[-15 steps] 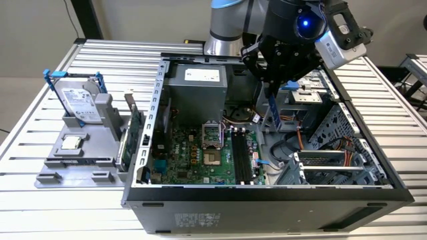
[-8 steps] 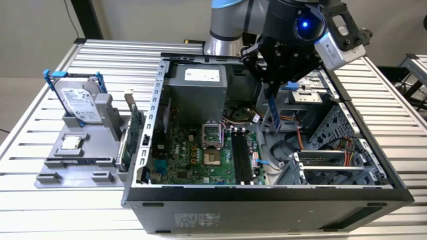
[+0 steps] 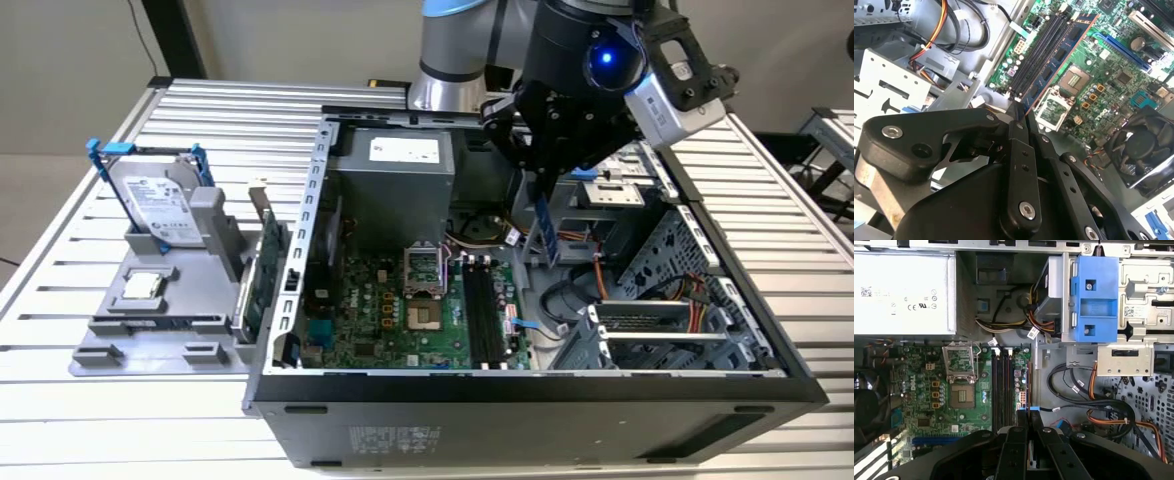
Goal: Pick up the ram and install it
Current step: 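Insert the ram into the slot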
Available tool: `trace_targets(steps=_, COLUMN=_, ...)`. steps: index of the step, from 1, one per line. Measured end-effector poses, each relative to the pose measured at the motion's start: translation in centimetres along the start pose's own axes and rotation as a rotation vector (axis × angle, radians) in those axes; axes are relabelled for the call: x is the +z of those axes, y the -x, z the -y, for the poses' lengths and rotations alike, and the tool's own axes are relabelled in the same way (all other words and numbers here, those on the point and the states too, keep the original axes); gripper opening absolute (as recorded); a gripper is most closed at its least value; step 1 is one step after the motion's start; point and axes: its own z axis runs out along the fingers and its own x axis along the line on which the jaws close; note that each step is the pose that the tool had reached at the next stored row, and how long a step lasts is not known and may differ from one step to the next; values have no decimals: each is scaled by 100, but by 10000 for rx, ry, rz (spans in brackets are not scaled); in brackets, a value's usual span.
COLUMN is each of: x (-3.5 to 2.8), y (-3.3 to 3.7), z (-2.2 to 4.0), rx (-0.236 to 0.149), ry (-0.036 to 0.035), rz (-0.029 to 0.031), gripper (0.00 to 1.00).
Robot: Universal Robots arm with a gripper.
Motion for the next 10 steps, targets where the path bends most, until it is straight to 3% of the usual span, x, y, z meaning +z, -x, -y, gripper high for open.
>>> trace_targets(steps=10, x=23, y=-1, z=1, rx=107, ry=-3, rz=4, gripper=0)
